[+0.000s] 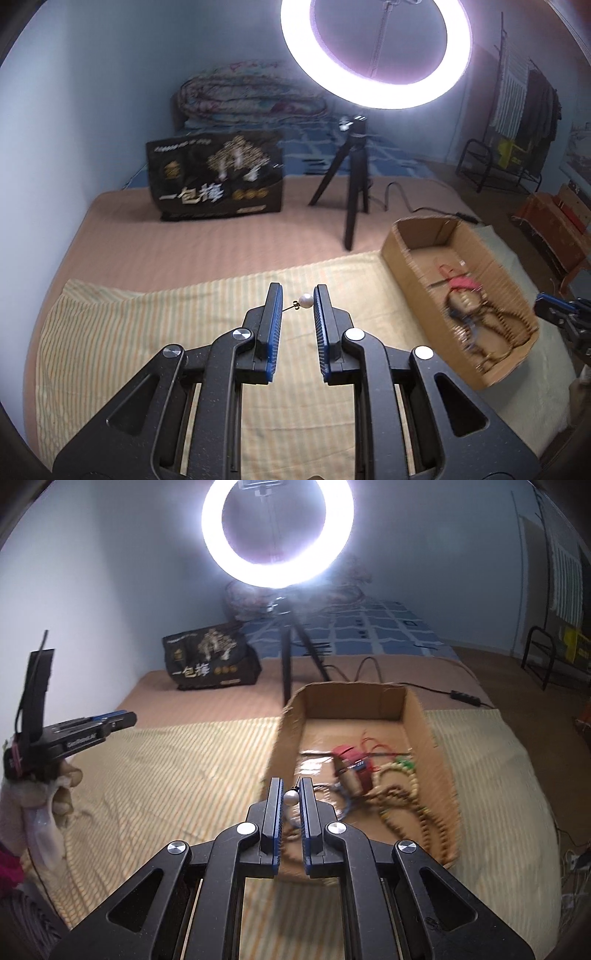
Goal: Organize jewelry
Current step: 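Lift the earring with right tool and carry it over the box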
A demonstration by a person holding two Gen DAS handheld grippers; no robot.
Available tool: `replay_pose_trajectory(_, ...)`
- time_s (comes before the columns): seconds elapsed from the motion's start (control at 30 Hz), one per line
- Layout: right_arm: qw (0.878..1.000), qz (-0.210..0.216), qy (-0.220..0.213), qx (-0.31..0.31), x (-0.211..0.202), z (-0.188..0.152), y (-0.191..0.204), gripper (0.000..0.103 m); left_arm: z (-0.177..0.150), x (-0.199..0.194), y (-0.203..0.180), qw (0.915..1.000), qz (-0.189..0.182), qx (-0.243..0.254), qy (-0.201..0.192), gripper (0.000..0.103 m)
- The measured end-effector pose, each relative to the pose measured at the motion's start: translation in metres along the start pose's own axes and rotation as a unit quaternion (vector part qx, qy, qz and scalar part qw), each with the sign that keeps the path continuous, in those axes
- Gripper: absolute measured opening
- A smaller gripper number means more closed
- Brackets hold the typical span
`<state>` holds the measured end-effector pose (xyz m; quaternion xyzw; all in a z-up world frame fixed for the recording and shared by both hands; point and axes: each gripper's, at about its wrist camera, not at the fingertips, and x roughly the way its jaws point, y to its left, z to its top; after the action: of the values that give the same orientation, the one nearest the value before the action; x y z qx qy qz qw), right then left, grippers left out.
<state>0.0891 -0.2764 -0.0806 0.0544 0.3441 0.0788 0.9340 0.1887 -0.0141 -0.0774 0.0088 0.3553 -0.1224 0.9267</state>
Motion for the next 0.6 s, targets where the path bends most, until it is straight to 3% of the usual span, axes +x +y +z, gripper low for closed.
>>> replay_pose_trajectory(0.37, 1.0, -0.001, 0.008, -0.001, 0.008, 0.038, -0.038, 0.007, 0.025, 0.015, -0.07, 0.9993, -0.031, 0.018, -0.006, 0.016)
replay_pose_trajectory(0.6, 0.999, 0.015, 0.04, 0.017, 0.036, 0.055, -0.061, 0.007, 0.038, 0.036, -0.109, 0.9982, -0.045, 0.039, 0.001, 0.016)
